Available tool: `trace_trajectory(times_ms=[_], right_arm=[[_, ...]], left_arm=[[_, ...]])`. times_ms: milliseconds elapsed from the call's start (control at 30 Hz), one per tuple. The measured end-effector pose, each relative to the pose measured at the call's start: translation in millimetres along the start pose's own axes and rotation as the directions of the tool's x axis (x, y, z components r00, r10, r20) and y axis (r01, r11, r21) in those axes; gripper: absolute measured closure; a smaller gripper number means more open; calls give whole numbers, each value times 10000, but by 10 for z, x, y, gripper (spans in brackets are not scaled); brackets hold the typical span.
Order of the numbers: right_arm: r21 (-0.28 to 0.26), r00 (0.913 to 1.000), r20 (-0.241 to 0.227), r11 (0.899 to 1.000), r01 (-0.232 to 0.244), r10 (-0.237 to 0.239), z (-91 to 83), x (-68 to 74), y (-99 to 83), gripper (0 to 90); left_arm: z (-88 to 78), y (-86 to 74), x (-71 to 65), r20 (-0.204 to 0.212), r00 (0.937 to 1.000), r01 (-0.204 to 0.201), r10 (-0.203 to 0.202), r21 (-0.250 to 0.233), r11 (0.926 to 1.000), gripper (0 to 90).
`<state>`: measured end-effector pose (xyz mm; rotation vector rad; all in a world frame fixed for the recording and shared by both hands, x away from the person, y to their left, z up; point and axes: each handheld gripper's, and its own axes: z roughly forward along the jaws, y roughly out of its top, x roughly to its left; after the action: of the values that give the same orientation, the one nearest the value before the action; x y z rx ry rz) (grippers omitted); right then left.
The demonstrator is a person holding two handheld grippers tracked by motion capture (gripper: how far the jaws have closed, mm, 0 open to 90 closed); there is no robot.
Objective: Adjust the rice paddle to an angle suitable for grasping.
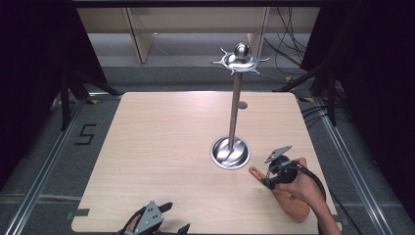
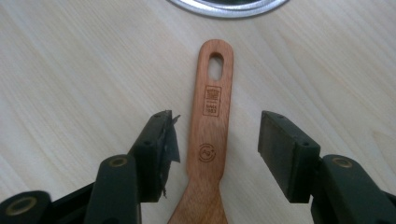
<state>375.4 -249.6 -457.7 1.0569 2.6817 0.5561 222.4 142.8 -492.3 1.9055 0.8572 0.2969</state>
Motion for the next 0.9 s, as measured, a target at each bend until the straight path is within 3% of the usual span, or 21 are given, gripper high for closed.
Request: trace_trajectory(times_ms=[200,300,433,600,767,900], right_arm=[[587,9998,-214,9983,-35,48,98,-34,48,526],[622,9994,-297,9978,216,-198,134,-39,74,539],[911,9991,-412,9958,123,-85,192,-40,136,568],[1519,9983,-577,9883,105,-17,249,-59,222,594],[1818,9969,-785,9833,43,101,307,-91,236,627],[1945,9969,-774,9806,262,-113,302,-86,236,639]], left_arm=[[6,-1,-4,20,10000,70,-70,-49,10000,147],[2,-2,0,21,10000,0,0,15,10000,147],[0,-1,0,14,10000,7,-7,3,10000,146],[2,-3,-4,32,10000,91,-90,-53,9999,146],[-13,2,-5,-109,9999,8,-7,104,9999,146],[1,-2,-3,18,10000,79,-78,-55,10000,146]])
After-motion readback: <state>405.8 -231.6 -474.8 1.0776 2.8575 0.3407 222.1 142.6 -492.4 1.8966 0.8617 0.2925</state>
